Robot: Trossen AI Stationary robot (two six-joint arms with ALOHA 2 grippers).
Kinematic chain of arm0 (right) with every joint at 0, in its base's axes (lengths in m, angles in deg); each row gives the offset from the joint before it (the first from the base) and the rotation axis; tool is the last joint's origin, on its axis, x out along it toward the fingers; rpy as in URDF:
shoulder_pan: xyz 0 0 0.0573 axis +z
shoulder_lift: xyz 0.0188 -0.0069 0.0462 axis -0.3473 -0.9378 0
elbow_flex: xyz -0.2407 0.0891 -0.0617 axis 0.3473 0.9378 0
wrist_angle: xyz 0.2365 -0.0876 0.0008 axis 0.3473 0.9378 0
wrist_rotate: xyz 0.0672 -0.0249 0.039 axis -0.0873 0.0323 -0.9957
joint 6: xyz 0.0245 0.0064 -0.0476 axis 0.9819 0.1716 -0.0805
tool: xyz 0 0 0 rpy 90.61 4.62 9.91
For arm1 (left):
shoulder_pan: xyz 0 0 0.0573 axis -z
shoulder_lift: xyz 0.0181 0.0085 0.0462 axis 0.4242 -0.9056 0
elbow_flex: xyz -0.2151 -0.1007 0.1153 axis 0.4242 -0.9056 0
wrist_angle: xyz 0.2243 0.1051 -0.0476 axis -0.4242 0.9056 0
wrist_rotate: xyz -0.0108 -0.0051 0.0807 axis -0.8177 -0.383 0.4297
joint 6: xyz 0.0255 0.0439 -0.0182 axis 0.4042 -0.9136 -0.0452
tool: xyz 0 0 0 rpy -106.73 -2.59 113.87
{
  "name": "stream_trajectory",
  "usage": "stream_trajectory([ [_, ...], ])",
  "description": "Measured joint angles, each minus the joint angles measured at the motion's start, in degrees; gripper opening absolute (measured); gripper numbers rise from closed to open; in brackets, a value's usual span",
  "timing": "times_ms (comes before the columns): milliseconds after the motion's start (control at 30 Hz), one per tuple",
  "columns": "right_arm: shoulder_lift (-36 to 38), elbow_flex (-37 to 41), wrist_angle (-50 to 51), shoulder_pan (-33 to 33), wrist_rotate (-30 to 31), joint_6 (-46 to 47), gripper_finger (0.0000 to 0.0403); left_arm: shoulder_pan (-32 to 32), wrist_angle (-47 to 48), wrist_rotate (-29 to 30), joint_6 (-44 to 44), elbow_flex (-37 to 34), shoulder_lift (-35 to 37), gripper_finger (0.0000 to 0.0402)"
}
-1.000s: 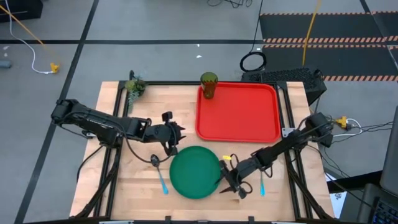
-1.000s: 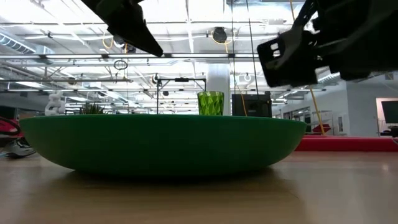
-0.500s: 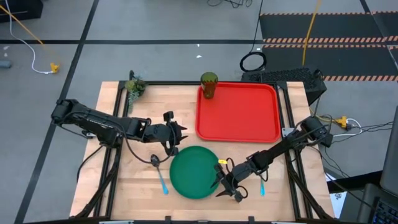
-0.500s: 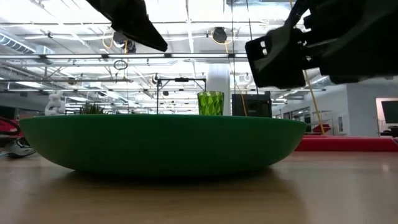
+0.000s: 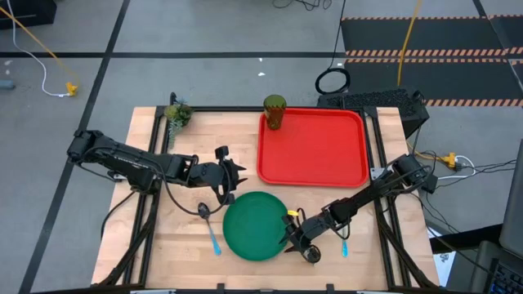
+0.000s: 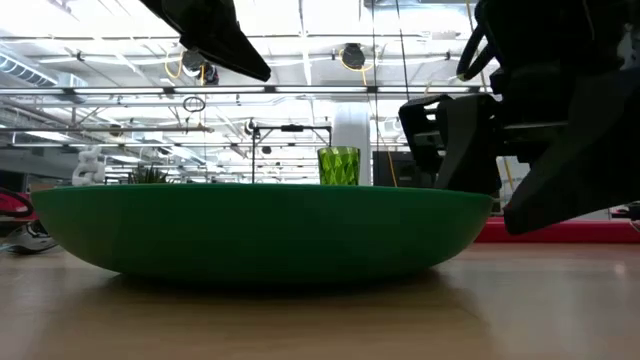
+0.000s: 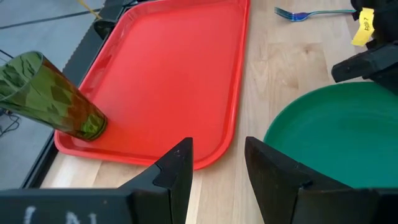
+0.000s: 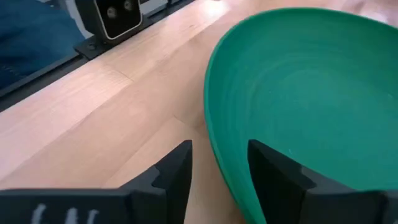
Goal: Pick and place plate/cup/fork/spoon on tray
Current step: Put the green plate on the red tray
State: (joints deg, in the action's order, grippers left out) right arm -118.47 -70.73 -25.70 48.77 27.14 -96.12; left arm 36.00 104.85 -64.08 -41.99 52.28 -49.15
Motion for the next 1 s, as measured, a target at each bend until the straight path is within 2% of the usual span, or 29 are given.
stream_trajectory([
  [400,0.04,-0.02,6.03,-0.25,0.13,-1.72,0.0078,0.00,-1.63,0.00,-0.03,0.00,-0.02,0.0150],
  [667,0.24,-0.14,5.26,-0.29,0.39,-3.44,0.0010,0.00,-2.24,0.00,-0.03,0.00,-0.04,0.0150],
  [1000,0.22,-0.13,5.66,-0.22,0.45,-5.15,0.0003,0.00,-2.25,0.00,0.01,0.00,-0.04,0.0150],
])
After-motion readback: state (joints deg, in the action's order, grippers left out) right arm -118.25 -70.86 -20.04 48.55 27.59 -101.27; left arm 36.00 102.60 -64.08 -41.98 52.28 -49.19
